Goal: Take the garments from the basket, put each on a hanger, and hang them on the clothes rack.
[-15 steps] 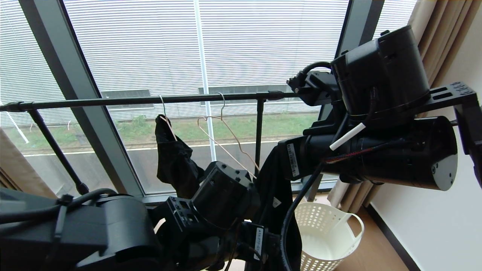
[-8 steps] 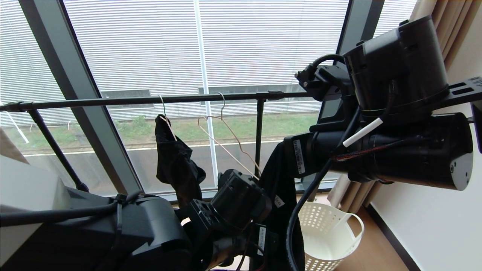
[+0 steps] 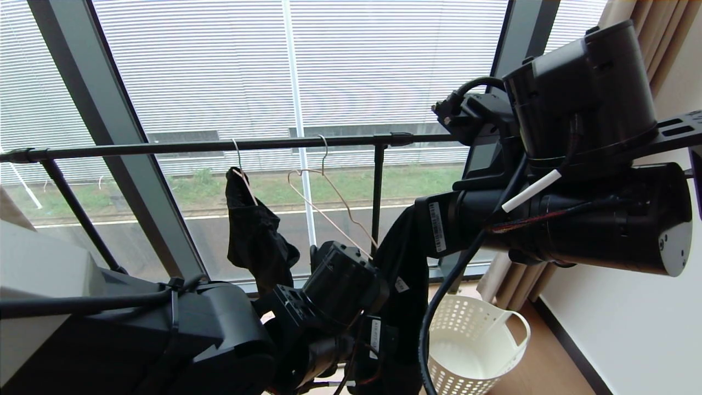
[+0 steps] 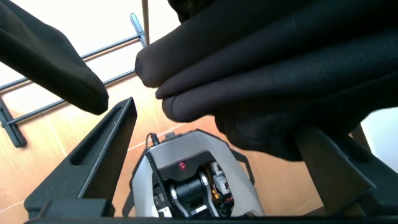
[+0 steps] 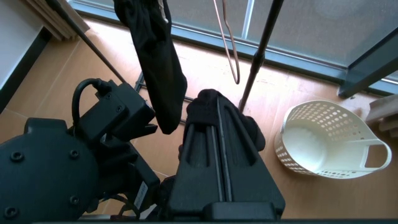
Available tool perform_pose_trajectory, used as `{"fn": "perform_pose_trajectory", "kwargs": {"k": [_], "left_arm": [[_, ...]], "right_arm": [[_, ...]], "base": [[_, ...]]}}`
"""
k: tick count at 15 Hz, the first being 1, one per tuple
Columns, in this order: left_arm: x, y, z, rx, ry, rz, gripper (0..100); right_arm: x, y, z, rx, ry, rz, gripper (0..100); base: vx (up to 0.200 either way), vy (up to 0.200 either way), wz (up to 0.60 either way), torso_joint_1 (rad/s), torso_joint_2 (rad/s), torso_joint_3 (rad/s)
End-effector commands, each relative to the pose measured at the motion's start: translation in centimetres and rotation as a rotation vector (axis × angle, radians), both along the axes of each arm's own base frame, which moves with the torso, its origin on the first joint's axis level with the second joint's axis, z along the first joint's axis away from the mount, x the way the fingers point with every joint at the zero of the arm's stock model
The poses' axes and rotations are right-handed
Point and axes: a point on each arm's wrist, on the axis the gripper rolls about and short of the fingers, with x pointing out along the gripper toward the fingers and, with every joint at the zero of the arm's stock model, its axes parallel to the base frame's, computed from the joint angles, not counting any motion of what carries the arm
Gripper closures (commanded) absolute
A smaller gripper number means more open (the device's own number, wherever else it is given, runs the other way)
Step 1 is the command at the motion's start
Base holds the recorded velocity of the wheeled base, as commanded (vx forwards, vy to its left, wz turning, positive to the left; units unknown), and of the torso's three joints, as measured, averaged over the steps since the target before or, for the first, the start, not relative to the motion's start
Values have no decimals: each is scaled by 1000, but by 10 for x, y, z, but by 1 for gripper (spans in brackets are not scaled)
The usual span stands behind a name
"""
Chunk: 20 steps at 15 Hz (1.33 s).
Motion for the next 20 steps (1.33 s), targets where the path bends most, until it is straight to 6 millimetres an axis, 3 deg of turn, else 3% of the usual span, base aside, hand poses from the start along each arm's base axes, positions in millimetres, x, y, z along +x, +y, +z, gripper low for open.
{"fn": "perform_pose_trajectory", "kwargs": {"k": [1, 5, 6, 13, 16, 20], "left_arm": [[0, 1, 1, -2, -1, 1, 0], [0, 1, 0, 7, -8, 10, 0], [0, 1, 0, 8, -8, 11, 100], [-5, 9, 7, -6, -19, 29, 100], [-9, 37, 30, -44, -59, 78, 100], [-11, 58, 52, -59, -128, 82, 100]], "right_arm": [[-1, -1, 1, 4, -2, 0, 100], [-2, -4, 3, 9, -4, -5, 100], [-2, -4, 3, 16, -2, -9, 100], [-3, -25, 7, 32, -5, -57, 100], [7, -43, 2, 13, 3, -129, 100], [16, -54, -3, -65, -16, -169, 100]], "base": [[0, 0, 0, 0, 0, 0], [0, 0, 0, 0, 0, 0], [0, 0, 0, 0, 0, 0], [0, 0, 0, 0, 0, 0], [0, 0, 0, 0, 0, 0], [0, 0, 0, 0, 0, 0]]}}
